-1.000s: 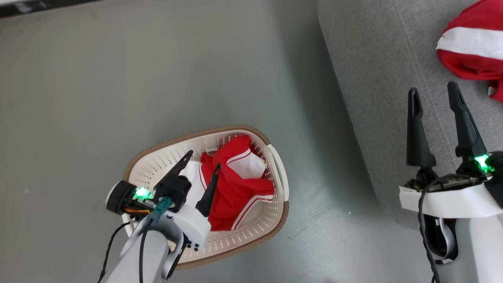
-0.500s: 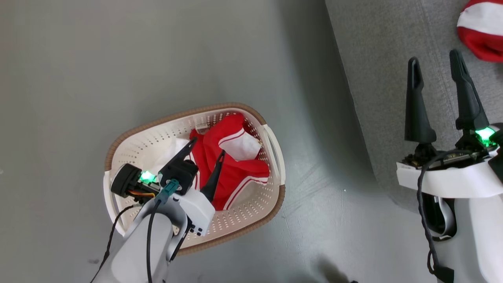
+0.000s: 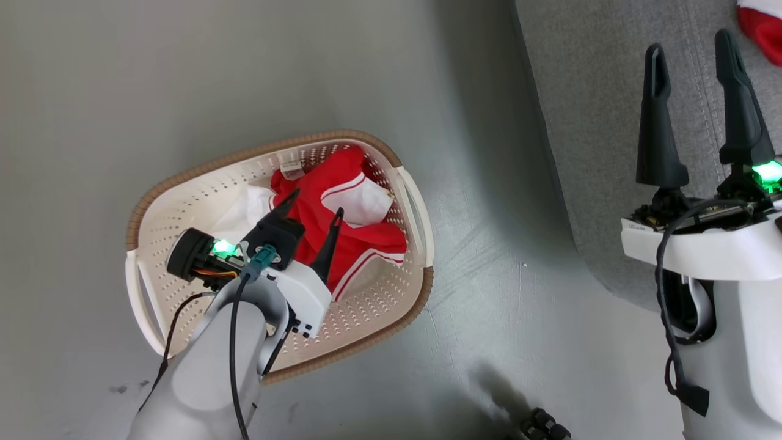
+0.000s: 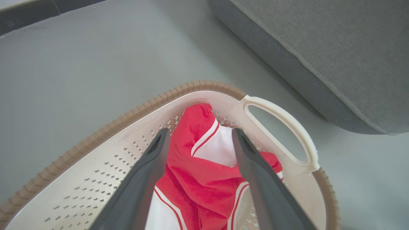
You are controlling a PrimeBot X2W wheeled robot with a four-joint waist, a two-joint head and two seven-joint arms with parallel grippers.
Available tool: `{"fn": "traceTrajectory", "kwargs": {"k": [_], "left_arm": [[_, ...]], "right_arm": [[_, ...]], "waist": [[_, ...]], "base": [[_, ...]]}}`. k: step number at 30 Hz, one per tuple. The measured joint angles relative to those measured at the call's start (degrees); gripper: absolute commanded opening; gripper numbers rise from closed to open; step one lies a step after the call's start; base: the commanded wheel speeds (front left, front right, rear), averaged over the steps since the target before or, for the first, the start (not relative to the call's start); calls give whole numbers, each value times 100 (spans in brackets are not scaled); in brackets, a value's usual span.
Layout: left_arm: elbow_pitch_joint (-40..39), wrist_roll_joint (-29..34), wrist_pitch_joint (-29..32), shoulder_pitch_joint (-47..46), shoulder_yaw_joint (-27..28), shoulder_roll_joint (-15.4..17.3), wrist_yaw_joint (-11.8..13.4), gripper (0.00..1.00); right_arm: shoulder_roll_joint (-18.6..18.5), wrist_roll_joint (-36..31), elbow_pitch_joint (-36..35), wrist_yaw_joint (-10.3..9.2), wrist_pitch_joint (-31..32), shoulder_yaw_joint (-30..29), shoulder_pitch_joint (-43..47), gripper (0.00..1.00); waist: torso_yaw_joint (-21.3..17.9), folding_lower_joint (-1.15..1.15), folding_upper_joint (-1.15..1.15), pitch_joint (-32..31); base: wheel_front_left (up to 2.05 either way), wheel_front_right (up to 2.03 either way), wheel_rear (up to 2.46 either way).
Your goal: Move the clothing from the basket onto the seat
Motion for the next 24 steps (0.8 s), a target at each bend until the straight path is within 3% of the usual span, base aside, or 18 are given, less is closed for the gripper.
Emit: {"fn": "traceTrajectory", "kwargs": {"k": [18, 24], "left_arm": [[666, -159, 198, -531, 283, 36, 19, 100], [894, -292, 305, -697, 446, 79, 171, 100]], "right_arm": [[0, 137, -69, 0, -10, 64, -406, 100], [0, 147, -76, 0, -11, 107, -516, 100]], "waist": [[-252, 0, 0, 569], [-325, 0, 0, 717]], "base": [[0, 0, 0], [0, 0, 0]]}}
